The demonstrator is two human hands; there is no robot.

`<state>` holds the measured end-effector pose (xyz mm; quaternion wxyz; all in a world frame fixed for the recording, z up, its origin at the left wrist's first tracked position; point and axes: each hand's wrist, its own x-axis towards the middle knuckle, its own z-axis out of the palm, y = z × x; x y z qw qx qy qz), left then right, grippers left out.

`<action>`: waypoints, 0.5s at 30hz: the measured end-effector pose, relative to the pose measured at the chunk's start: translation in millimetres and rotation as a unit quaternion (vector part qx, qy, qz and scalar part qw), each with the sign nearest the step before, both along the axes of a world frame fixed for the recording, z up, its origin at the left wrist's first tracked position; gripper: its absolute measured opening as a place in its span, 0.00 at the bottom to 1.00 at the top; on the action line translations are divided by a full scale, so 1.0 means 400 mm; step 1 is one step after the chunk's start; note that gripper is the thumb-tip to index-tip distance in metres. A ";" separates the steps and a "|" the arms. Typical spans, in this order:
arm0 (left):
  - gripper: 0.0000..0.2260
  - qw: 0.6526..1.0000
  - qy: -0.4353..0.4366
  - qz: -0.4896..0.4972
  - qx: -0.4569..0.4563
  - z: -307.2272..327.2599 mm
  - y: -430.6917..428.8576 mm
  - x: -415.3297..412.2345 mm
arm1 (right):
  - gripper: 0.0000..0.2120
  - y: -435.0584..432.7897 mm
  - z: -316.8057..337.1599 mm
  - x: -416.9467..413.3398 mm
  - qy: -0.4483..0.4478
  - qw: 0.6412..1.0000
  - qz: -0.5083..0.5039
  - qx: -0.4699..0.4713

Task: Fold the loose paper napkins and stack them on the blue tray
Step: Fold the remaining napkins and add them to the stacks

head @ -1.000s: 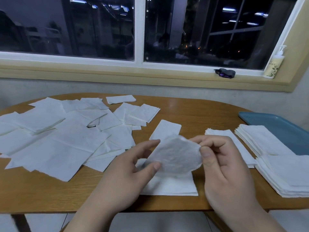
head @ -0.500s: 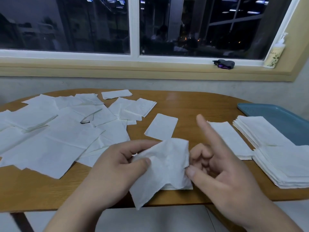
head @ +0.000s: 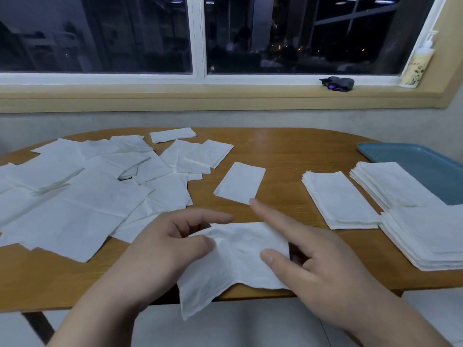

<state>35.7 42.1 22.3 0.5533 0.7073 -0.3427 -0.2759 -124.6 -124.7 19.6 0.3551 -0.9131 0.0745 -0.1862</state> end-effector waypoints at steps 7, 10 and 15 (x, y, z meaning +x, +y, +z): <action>0.22 0.997 0.039 0.042 -0.046 0.006 0.007 -0.005 | 0.21 0.021 -0.011 0.013 -0.059 0.987 -0.054 0.139; 0.24 0.994 0.088 0.035 -0.051 0.020 0.013 -0.017 | 0.20 0.025 -0.004 0.021 -0.086 0.968 -0.076 0.223; 0.32 0.997 0.016 0.056 -0.050 0.015 0.021 -0.008 | 0.17 0.027 -0.004 0.032 -0.106 0.943 -0.105 0.297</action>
